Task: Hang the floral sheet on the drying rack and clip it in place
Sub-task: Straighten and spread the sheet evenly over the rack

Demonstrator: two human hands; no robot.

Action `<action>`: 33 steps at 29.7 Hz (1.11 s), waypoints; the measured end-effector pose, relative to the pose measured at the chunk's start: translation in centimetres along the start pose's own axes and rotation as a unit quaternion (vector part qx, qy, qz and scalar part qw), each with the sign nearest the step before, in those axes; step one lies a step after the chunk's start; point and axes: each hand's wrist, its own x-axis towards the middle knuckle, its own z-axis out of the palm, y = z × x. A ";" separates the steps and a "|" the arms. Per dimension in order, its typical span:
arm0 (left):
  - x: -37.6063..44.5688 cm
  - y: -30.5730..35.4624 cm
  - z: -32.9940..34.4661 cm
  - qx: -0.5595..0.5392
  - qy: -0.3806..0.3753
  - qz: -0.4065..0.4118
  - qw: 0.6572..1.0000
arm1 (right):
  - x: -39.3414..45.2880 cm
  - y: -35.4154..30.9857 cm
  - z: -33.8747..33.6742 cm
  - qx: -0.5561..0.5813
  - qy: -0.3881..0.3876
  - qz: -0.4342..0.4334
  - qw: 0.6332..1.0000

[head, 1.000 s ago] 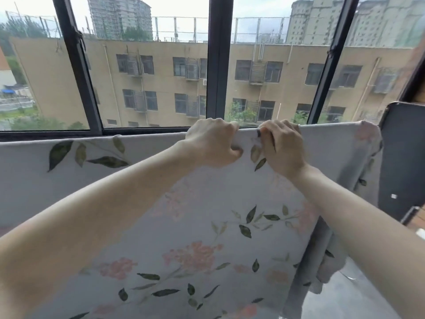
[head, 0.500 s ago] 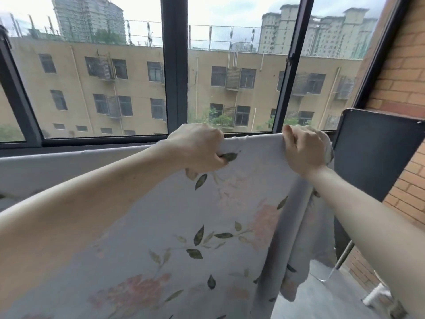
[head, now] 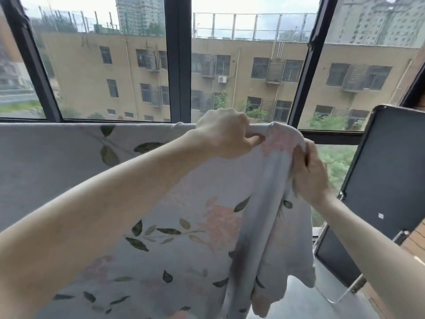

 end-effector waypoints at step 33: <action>0.7 1.8 0.1 -0.010 -0.045 -0.102 0.994 | -6.4 18.1 -1.5 0.049 -0.121 0.269 0.954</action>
